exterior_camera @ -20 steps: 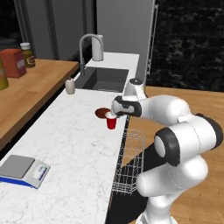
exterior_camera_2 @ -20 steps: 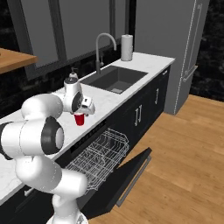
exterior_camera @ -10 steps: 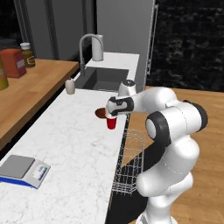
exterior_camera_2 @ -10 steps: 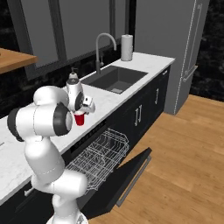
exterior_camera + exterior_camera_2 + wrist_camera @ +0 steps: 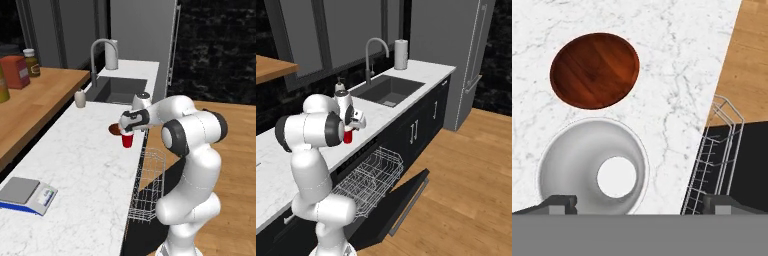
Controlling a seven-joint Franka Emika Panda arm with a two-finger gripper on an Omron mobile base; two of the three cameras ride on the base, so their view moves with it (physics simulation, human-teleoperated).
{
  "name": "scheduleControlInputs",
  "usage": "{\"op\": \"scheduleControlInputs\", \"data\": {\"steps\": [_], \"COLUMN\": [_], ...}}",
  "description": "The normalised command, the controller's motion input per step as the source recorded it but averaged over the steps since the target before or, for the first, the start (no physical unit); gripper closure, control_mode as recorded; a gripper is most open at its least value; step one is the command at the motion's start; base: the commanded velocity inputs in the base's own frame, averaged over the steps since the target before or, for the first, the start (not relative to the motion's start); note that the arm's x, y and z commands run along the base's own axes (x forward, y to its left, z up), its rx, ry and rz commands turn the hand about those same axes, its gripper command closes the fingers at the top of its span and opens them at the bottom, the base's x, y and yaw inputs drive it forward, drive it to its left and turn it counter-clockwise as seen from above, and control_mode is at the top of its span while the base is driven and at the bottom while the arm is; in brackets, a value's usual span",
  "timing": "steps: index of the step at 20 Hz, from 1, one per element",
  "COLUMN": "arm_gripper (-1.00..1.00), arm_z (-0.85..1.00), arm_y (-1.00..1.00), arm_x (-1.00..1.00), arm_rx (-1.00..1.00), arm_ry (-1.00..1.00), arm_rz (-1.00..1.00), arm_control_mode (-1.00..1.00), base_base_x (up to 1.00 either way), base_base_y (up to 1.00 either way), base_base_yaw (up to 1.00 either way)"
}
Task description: Pick up the cup and bowl from the counter, place them in the dishwasher, and close the dishwasher door.
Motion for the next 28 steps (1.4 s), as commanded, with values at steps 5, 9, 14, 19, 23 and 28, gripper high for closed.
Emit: {"op": "scheduleControlInputs", "data": {"steps": [5, 9, 14, 19, 23, 28], "arm_gripper": [-1.0, -1.0, -1.0, -1.0, -1.0, 1.0], "arm_z": [-0.18, -0.08, -0.15, -0.29, -0.26, -0.11], "arm_y": [0.0, 0.0, 0.0, 0.0, 0.01, 0.02], "arm_x": [0.16, 0.33, 0.25, 0.01, 0.0, 0.0], "arm_rx": [0.0, 0.0, 0.0, 0.0, 0.0, 0.0], "arm_ry": [0.0, 0.0, 0.0, 0.0, 0.0, 0.0], "arm_rz": [-0.03, 0.0, -0.01, -0.04, -0.04, -0.03], "arm_control_mode": [-1.0, -1.0, -1.0, -1.0, -1.0, -1.0], "base_base_x": [0.0, 0.0, 0.0, 0.0, 0.0, 0.0], "base_base_y": [0.0, 0.0, 0.0, 0.0, 0.0, 0.0], "base_base_yaw": [0.0, 0.0, 0.0, 0.0, 0.0, 0.0]}}
